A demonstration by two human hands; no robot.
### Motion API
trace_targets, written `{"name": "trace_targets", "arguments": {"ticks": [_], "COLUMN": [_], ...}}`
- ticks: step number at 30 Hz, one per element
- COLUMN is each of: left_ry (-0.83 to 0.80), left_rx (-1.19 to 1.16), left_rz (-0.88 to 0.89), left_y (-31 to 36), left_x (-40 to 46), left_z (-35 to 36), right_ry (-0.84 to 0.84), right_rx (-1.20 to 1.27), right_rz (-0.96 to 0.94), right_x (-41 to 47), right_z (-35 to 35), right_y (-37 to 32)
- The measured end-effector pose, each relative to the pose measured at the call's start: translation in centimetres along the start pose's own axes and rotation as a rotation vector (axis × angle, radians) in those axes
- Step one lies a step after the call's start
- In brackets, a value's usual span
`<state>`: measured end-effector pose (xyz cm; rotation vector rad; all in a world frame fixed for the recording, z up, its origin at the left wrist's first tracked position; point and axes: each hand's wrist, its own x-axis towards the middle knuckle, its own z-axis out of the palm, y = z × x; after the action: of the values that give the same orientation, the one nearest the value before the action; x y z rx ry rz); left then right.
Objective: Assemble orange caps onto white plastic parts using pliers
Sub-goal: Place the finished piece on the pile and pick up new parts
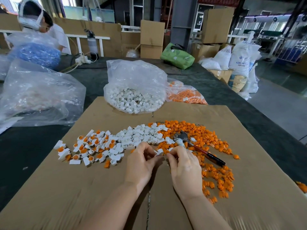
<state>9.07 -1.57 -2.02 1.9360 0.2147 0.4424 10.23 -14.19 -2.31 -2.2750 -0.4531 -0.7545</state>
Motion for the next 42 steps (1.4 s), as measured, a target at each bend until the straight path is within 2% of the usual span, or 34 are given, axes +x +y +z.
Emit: {"name": "trace_targets", "arguments": {"ticks": [8, 14, 18, 25, 36, 42], "left_ry": [-0.082, -0.040, -0.075, -0.111, -0.161, -0.161], "left_rx": [0.102, 0.055, -0.043, -0.033, -0.050, 0.067], "left_rz": [0.034, -0.010, -0.020, -0.017, -0.031, 0.053], "left_y": [-0.17, -0.27, -0.18, -0.22, -0.35, -0.48], "left_x": [0.07, 0.03, -0.12, -0.13, -0.37, -0.54], "left_z": [-0.11, -0.26, -0.46, -0.59, -0.35, -0.37], "right_ry": [-0.035, -0.048, -0.054, -0.066, -0.079, -0.087], "right_rx": [0.037, 0.001, -0.013, -0.052, -0.102, -0.082], "right_rz": [-0.038, -0.078, -0.088, -0.056, -0.163, -0.201], "right_x": [0.06, 0.15, 0.08, 0.20, 0.12, 0.05], "right_z": [-0.19, -0.10, -0.06, -0.20, 0.10, 0.18], "right_y": [-0.02, 0.11, 0.15, -0.01, 0.04, 0.06]}}
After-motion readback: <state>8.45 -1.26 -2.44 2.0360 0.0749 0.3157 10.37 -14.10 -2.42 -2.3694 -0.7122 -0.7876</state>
